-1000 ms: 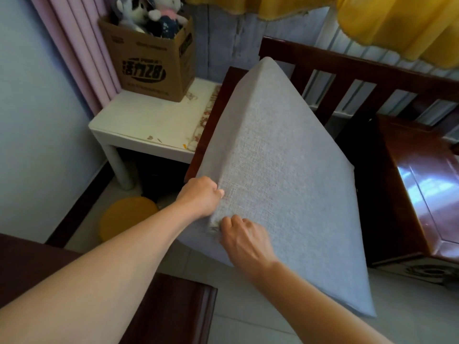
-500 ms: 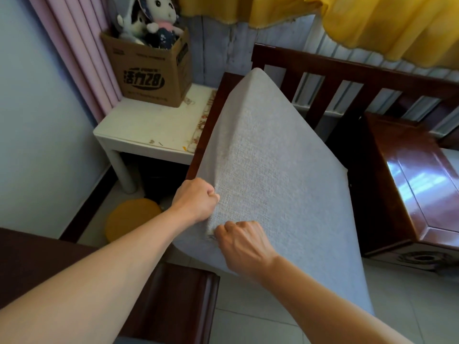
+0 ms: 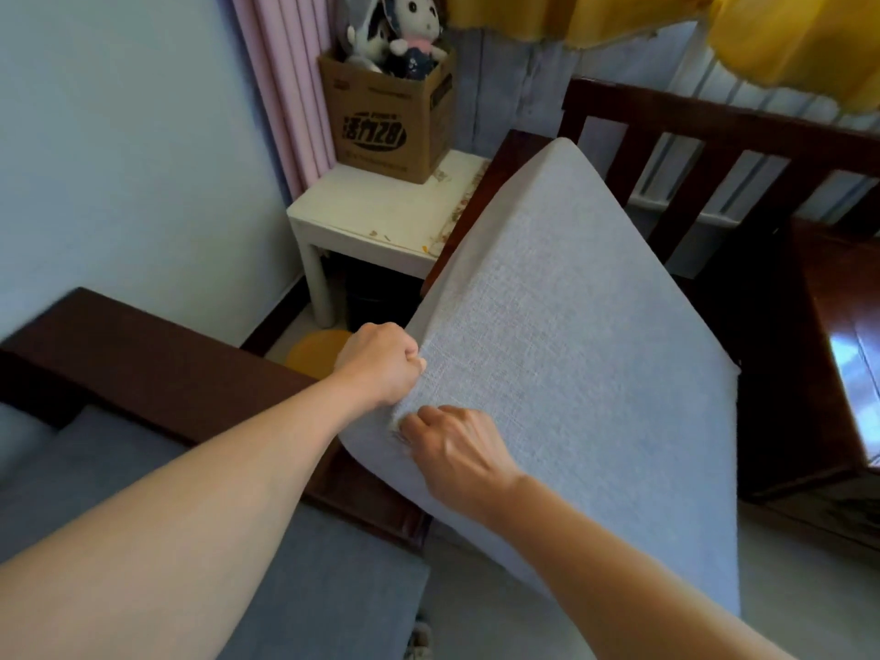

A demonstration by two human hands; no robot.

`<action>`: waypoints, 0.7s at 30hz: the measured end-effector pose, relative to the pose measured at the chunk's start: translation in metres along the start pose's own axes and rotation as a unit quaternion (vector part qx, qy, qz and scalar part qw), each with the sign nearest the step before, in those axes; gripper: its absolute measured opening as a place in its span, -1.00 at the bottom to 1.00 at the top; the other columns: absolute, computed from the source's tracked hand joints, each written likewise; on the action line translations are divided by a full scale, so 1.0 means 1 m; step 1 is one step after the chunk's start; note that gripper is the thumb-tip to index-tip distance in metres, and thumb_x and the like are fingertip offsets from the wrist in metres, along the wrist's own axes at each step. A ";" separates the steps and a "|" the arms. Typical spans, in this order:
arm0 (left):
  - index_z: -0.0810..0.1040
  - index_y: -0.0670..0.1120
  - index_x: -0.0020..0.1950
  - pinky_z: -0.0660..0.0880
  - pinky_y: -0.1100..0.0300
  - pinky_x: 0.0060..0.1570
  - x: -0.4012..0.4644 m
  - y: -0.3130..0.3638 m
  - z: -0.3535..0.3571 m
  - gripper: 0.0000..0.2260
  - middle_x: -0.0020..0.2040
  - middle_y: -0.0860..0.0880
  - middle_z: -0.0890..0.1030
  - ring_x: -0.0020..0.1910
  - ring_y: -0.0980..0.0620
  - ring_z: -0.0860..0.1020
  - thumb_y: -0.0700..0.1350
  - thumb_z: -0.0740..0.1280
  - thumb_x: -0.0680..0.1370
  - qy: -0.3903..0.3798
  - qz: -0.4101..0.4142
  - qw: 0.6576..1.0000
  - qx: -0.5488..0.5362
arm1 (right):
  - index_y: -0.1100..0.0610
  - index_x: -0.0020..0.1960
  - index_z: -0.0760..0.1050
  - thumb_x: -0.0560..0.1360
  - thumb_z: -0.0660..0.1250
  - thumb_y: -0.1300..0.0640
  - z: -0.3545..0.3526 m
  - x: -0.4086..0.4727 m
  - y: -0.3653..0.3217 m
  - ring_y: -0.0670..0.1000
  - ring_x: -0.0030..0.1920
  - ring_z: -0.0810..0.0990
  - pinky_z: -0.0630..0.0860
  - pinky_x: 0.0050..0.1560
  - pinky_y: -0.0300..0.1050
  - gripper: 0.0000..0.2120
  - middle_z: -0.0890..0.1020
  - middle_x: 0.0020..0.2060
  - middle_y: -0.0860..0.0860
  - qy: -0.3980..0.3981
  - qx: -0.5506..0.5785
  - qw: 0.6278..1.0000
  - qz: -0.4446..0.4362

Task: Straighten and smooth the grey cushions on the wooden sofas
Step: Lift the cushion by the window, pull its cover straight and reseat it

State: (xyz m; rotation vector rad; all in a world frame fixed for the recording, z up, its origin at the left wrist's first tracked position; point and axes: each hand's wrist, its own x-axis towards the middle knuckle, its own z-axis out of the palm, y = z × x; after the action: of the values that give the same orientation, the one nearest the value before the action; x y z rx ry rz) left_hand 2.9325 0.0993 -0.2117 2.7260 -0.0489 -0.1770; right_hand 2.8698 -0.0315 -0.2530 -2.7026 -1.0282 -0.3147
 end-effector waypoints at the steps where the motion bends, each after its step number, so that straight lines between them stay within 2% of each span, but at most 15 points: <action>1: 0.27 -0.14 -0.50 0.22 0.16 -0.41 -0.005 -0.001 0.002 -0.60 -0.49 -0.03 0.34 -0.34 -0.10 0.42 -0.13 0.30 0.50 0.003 -0.002 1.000 0.001 | 0.15 -0.33 0.45 0.12 0.50 0.32 0.003 -0.005 -0.002 0.07 -0.57 0.43 0.12 -0.56 -0.23 -0.75 0.46 -0.50 0.01 0.008 0.007 1.000 0.000; 6: 0.27 -0.13 -0.50 0.23 0.17 -0.40 -0.016 -0.002 0.010 -0.60 -0.49 -0.02 0.32 -0.36 -0.10 0.40 -0.12 0.30 0.50 0.016 -0.012 1.000 0.004 | 0.13 -0.30 0.45 0.17 0.48 0.32 0.011 -0.016 -0.011 0.05 -0.50 0.45 0.36 -0.53 -0.17 -0.76 0.47 -0.46 0.00 0.034 0.011 0.999 0.018; 10: 0.29 -0.12 -0.47 0.25 0.18 -0.40 -0.019 -0.002 0.015 -0.63 -0.45 -0.01 0.37 -0.33 -0.10 0.43 -0.10 0.28 0.52 0.027 -0.020 0.999 0.012 | 0.13 -0.30 0.43 0.21 0.53 0.24 0.013 -0.021 -0.014 0.05 -0.49 0.42 0.32 -0.52 -0.19 -0.73 0.45 -0.44 0.00 0.054 0.010 0.998 0.035; 14: 0.33 -0.11 -0.42 0.19 0.19 -0.45 -0.025 0.001 0.019 -0.66 -0.38 0.00 0.42 -0.29 -0.08 0.45 -0.07 0.25 0.54 0.030 -0.014 0.998 0.044 | 0.16 -0.28 0.43 0.26 0.49 0.18 0.011 -0.031 -0.018 0.04 -0.46 0.41 0.23 -0.49 -0.21 -0.78 0.44 -0.39 0.03 0.069 0.006 0.996 0.064; 18: 0.35 -0.11 -0.43 0.21 0.20 -0.44 -0.030 -0.002 0.022 -0.66 -0.39 0.00 0.46 -0.28 -0.07 0.49 -0.06 0.27 0.53 0.024 -0.001 0.999 0.046 | 0.15 -0.24 0.40 0.19 0.54 0.11 0.008 -0.046 -0.023 0.04 -0.39 0.41 0.33 -0.48 -0.14 -0.67 0.44 -0.32 0.04 0.051 0.005 0.993 0.104; 21: 0.36 -0.12 -0.42 0.24 0.19 -0.40 -0.033 -0.002 0.023 -0.65 -0.38 0.00 0.47 -0.25 -0.09 0.51 -0.04 0.26 0.54 0.019 0.007 0.999 0.040 | 0.15 -0.21 0.39 0.11 0.56 0.07 0.005 -0.054 -0.025 0.04 -0.36 0.42 0.34 -0.45 -0.15 -0.57 0.44 -0.29 0.04 0.029 -0.013 0.990 0.140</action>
State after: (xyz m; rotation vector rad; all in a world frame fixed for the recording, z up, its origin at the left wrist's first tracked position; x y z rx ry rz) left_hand 2.8965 0.0941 -0.2297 2.8063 -0.0667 -0.1217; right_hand 2.8140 -0.0462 -0.2691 -2.7947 -0.6207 -0.3517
